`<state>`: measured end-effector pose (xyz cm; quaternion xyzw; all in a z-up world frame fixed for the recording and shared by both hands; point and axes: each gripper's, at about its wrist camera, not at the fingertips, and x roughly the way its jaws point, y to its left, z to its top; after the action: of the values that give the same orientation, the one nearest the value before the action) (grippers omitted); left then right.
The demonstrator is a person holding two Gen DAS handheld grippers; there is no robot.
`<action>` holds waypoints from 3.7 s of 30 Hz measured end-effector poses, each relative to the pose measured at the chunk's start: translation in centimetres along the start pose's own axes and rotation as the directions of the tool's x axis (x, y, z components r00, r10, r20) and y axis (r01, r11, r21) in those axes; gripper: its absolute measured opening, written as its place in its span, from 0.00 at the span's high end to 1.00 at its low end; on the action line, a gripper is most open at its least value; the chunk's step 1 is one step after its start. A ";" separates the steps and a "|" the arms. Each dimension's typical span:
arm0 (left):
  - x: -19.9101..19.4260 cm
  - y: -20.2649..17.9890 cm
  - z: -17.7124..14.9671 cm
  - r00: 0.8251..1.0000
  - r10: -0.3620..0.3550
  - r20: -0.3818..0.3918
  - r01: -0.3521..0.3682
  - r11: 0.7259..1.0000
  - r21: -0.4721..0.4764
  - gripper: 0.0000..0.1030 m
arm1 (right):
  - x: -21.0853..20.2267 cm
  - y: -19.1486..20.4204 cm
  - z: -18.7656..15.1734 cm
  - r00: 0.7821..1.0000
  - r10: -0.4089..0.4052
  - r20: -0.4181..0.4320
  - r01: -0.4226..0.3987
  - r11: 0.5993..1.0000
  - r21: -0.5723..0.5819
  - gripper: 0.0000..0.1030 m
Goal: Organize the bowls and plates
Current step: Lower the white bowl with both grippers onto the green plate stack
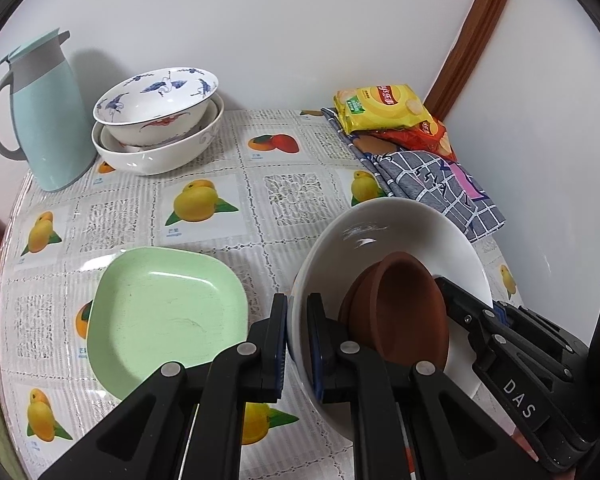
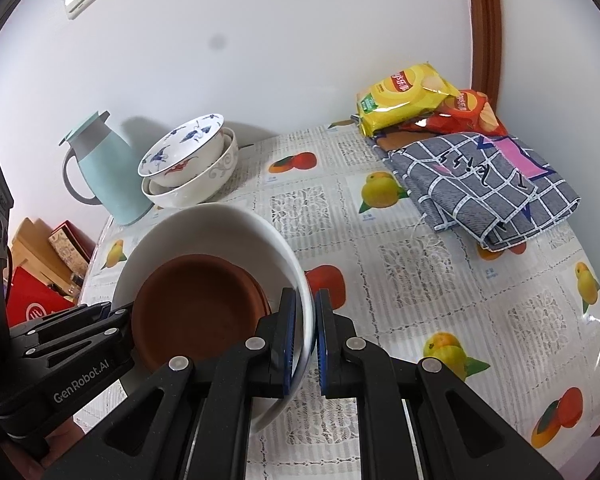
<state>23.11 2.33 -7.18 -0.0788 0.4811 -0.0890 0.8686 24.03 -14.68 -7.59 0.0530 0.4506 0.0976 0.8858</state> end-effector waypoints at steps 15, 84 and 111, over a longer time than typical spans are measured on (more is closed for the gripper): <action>-0.7 2.2 0.1 1.000 0.025 0.010 -0.024 0.999 -0.027 0.90 | 0.7 2.2 0.3 1.000 0.023 -0.003 -0.023 0.999 -0.032 0.91; 4.2 15.3 -2.0 0.988 0.106 -0.109 -0.127 0.970 -0.206 0.90 | 12.5 11.7 -1.5 0.977 0.103 -0.185 -0.129 0.983 -0.130 0.91; 4.3 15.6 -1.6 0.991 0.090 -0.096 -0.108 0.972 -0.208 0.89 | 13.1 11.4 -1.0 0.976 0.122 -0.178 -0.147 0.980 -0.132 0.85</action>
<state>25.21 16.47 -15.00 -0.1433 0.5280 0.0030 0.8370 29.34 -0.65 -16.41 0.0107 0.5113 0.1941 0.8371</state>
